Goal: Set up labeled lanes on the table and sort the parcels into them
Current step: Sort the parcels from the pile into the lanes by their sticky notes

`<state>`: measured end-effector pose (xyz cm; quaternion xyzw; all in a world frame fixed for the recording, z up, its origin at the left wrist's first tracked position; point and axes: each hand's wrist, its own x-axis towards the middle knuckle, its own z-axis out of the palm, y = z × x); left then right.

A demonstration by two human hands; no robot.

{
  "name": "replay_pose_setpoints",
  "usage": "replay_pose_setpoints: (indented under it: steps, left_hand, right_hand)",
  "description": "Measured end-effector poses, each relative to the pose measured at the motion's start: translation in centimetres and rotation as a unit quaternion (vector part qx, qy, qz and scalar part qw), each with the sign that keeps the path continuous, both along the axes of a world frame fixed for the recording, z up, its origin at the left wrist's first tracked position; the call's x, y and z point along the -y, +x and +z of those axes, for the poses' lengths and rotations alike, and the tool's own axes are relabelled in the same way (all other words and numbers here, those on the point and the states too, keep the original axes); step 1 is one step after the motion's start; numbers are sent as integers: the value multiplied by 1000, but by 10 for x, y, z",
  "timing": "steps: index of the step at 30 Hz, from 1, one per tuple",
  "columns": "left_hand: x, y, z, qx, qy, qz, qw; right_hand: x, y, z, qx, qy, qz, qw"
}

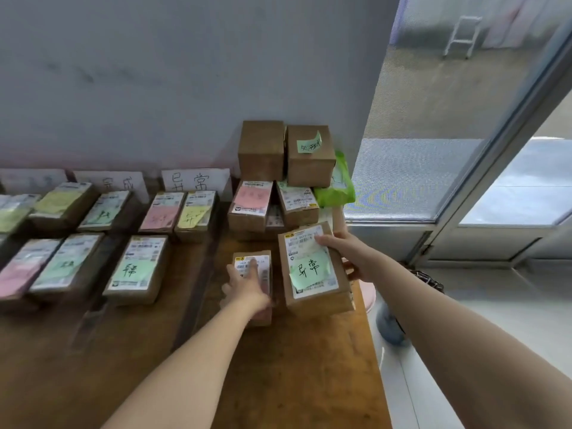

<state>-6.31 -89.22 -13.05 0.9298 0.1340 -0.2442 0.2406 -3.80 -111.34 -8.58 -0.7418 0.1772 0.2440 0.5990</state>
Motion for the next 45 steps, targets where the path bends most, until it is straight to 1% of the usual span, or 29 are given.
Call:
replay_pose_setpoints:
  steps: [2,4,7,9,14,17,22,27,29,31,34,40,42,45]
  left_hand:
    - [5,-2,0,13,11,7,1000]
    - [9,1,10,34,-4,17,999]
    - [7,10,38,89,-38,25,995]
    - [-2,18,64,129,-44,31,990]
    - [-50,27,119,238,-2,54,970]
    - [-91,27,139,266,50,80,959]
    - [-154,20,156,274,94,119,950]
    - [-202,25,154,274,116,121,947]
    - [-219,32,152,269,116,119,949]
    - [-236,42,150,262,113,112,952]
    - [-261,59,142,251,100,95,958]
    - [-292,90,118,223,82,56,970]
    - [-296,97,111,214,70,39,974]
    - [-300,103,103,206,59,15,977]
  right_hand:
    - [2,0,1,6,-5,8,1000]
    - [3,1,6,18,-11,6,1000]
    - [-2,7,21,34,-3,-5,999]
    - [-13,14,37,50,6,-8,999]
    - [-57,37,76,80,49,-1,996]
    - [-94,45,89,86,64,10,994]
    - [-162,53,97,102,81,23,991]
    - [-226,72,89,115,73,14,991]
    - [-249,80,82,108,58,5,992]
    - [-270,90,71,108,21,0,994]
    - [-297,98,55,84,-58,-1,995]
    - [-328,107,32,13,-123,-52,991]
    - [-332,107,27,-9,-132,-68,989]
    - [-336,110,20,-20,-104,-91,990]
